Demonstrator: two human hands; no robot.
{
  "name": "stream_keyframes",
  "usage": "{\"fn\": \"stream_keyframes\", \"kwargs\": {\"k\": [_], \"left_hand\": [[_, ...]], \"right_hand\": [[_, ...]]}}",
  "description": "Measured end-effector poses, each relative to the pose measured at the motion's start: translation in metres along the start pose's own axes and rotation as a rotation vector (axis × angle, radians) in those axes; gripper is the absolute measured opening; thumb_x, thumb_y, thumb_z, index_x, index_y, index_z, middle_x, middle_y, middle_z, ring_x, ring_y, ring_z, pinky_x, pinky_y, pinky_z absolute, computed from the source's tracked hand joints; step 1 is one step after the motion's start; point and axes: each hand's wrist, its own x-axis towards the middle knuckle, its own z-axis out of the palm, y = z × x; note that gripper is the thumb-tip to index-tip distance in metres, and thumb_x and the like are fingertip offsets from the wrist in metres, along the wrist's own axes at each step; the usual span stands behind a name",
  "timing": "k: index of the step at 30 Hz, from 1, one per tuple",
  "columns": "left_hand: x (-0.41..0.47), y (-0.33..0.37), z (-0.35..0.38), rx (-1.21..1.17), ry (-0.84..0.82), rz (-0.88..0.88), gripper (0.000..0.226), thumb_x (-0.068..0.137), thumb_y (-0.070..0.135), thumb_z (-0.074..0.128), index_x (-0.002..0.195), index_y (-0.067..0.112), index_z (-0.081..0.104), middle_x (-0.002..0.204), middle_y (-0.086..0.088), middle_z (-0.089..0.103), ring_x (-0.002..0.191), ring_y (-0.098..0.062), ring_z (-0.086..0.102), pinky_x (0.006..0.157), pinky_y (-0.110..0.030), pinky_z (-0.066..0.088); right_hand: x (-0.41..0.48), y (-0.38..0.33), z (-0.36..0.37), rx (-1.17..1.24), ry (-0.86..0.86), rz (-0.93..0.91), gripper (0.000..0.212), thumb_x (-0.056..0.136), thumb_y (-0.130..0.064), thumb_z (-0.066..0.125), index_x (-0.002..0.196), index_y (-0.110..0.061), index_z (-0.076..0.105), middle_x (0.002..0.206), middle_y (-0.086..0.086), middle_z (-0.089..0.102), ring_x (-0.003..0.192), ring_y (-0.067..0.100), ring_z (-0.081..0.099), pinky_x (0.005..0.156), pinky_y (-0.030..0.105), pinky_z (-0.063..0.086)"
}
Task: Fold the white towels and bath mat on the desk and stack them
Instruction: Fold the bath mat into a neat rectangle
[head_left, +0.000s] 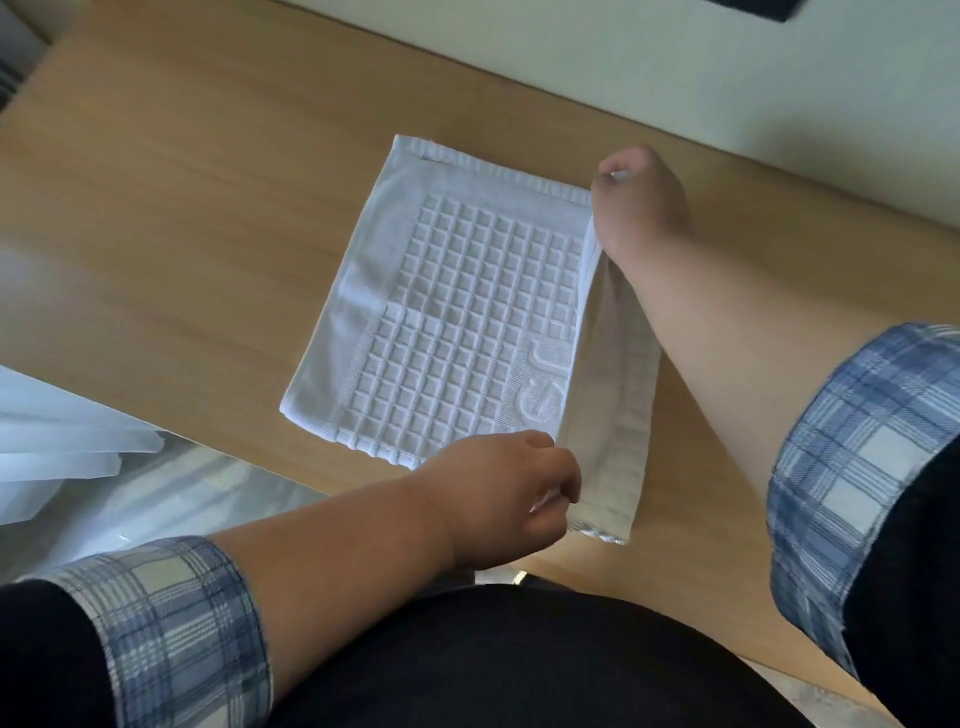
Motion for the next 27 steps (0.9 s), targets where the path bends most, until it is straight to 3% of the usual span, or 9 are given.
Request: {"fn": "stream_keyframes", "kwargs": {"k": [2, 5, 7, 10, 12, 16, 19, 21, 27], "left_hand": [[-0.005, -0.015, -0.005, 0.004, -0.024, -0.072, 0.021, 0.089, 0.041, 0.047, 0.106, 0.037, 0.06, 0.09, 0.019, 0.045, 0.078, -0.007, 0.052, 0.067, -0.027, 0.042], [-0.011, -0.036, -0.008, -0.004, -0.046, -0.218, 0.024, 0.084, 0.042, 0.04, 0.102, 0.037, 0.056, 0.093, 0.017, 0.052, 0.083, -0.011, 0.056, 0.069, -0.03, 0.047], [-0.013, -0.053, -0.009, -0.013, -0.059, -0.361, 0.018, 0.085, 0.036, 0.044, 0.099, 0.035, 0.055, 0.095, 0.013, 0.058, 0.082, -0.014, 0.058, 0.07, -0.033, 0.051], [-0.015, -0.073, -0.007, -0.039, -0.064, -0.529, 0.01, 0.089, 0.027, 0.048, 0.096, 0.032, 0.053, 0.091, 0.008, 0.058, 0.077, -0.016, 0.057, 0.066, -0.034, 0.048], [-0.017, -0.074, -0.007, 0.067, -0.051, -0.534, 0.009, 0.093, 0.028, 0.048, 0.101, 0.029, 0.051, 0.092, 0.006, 0.054, 0.081, -0.019, 0.056, 0.069, -0.036, 0.048], [-0.015, -0.069, -0.009, 0.38, -0.008, -0.433, 0.039, 0.093, 0.03, 0.053, 0.13, 0.034, 0.042, 0.119, -0.003, 0.04, 0.108, -0.024, 0.046, 0.091, -0.039, 0.046], [-0.008, -0.056, -0.008, 0.396, -0.008, -0.094, 0.055, 0.095, 0.029, 0.051, 0.146, 0.042, 0.034, 0.139, -0.003, 0.036, 0.123, -0.026, 0.039, 0.103, -0.043, 0.038], [-0.001, -0.043, 0.0, 0.492, -0.123, 0.072, 0.052, 0.1, 0.035, 0.044, 0.151, 0.039, 0.032, 0.149, -0.005, 0.036, 0.129, -0.027, 0.039, 0.105, -0.047, 0.036], [0.022, -0.032, 0.006, 0.655, -0.165, -0.242, 0.067, 0.099, 0.065, 0.017, 0.151, 0.025, 0.035, 0.16, -0.009, 0.025, 0.148, -0.03, 0.019, 0.118, -0.063, -0.006]], "right_hand": [[0.0, -0.008, 0.017, -0.024, -0.016, 0.02, 0.024, 0.092, -0.028, 0.044, 0.109, -0.03, 0.06, 0.1, -0.007, 0.065, 0.056, 0.007, 0.059, 0.042, 0.012, 0.038], [0.002, -0.014, 0.037, -0.069, -0.084, 0.039, 0.038, 0.095, -0.029, 0.043, 0.13, -0.029, 0.056, 0.123, -0.004, 0.063, 0.085, 0.018, 0.068, 0.069, 0.022, 0.048], [0.0, -0.017, 0.048, -0.101, -0.176, 0.064, 0.052, 0.099, -0.032, 0.043, 0.151, -0.029, 0.035, 0.133, -0.002, 0.056, 0.096, 0.019, 0.066, 0.08, 0.028, 0.05], [-0.005, -0.019, 0.053, -0.068, -0.266, 0.12, 0.076, 0.1, -0.034, 0.046, 0.16, -0.028, 0.0, 0.105, -0.008, 0.059, 0.072, 0.012, 0.061, 0.063, 0.028, 0.05], [-0.009, -0.013, 0.046, -0.05, -0.281, 0.105, 0.071, 0.097, -0.032, 0.045, 0.159, -0.03, 0.011, 0.091, -0.013, 0.063, 0.069, 0.008, 0.059, 0.052, 0.023, 0.045], [-0.017, 0.004, 0.022, -0.096, -0.244, -0.056, 0.036, 0.095, -0.021, 0.043, 0.125, -0.033, 0.059, 0.121, -0.012, 0.063, 0.071, -0.001, 0.059, 0.047, 0.014, 0.044], [-0.02, 0.029, 0.008, -0.397, -0.317, -0.277, 0.04, 0.093, -0.008, 0.047, 0.125, -0.022, 0.067, 0.132, 0.001, 0.058, 0.106, 0.019, 0.062, 0.088, 0.026, 0.05], [-0.024, 0.045, 0.001, -0.526, -0.338, -0.365, 0.042, 0.093, -0.008, 0.05, 0.13, -0.022, 0.066, 0.141, 0.0, 0.053, 0.131, 0.026, 0.045, 0.11, 0.034, 0.036], [-0.04, 0.088, -0.042, -0.61, -0.242, -0.218, 0.043, 0.095, -0.023, 0.05, 0.136, -0.032, 0.06, 0.142, -0.001, 0.049, 0.131, 0.028, 0.041, 0.108, 0.037, 0.035]]}}
